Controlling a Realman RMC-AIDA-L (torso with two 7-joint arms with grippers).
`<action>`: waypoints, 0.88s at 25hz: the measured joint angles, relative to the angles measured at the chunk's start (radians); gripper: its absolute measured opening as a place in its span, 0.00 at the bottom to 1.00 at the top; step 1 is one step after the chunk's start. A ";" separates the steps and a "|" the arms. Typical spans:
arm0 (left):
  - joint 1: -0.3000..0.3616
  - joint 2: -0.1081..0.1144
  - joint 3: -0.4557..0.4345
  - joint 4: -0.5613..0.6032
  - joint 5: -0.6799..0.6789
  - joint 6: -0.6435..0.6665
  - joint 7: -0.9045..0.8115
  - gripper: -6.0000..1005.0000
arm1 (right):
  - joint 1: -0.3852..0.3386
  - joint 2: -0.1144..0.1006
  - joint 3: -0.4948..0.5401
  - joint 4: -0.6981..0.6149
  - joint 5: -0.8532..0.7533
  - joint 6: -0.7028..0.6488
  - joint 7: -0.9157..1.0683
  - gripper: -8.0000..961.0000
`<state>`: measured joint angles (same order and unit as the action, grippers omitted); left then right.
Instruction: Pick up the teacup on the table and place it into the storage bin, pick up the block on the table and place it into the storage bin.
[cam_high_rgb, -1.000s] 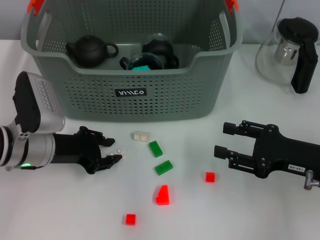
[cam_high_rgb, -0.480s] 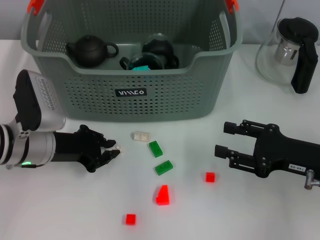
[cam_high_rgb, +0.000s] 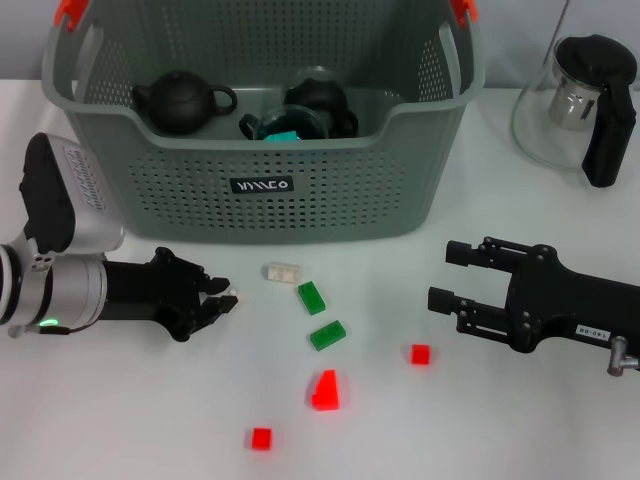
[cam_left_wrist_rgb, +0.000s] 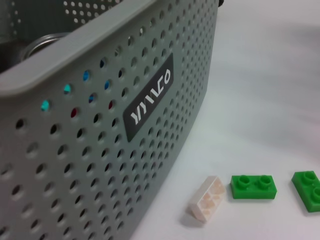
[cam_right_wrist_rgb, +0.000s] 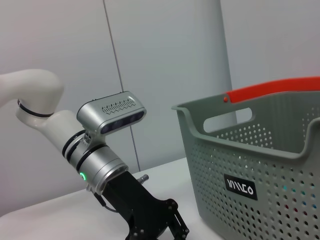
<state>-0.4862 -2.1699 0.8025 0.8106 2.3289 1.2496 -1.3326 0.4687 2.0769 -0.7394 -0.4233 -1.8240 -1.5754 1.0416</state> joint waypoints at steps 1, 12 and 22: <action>0.000 0.000 -0.002 0.003 0.000 0.004 -0.005 0.19 | 0.000 0.000 0.000 0.000 0.000 0.000 0.000 0.71; -0.038 0.047 -0.262 0.217 -0.078 0.586 -0.079 0.20 | 0.001 -0.001 0.000 0.000 -0.001 0.000 0.001 0.71; -0.190 0.067 -0.352 0.337 -0.254 0.593 -0.415 0.21 | -0.005 0.003 0.000 0.000 -0.004 0.004 -0.003 0.71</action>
<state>-0.6758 -2.1026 0.4503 1.1480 2.0752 1.8423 -1.7473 0.4634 2.0799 -0.7393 -0.4234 -1.8281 -1.5715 1.0385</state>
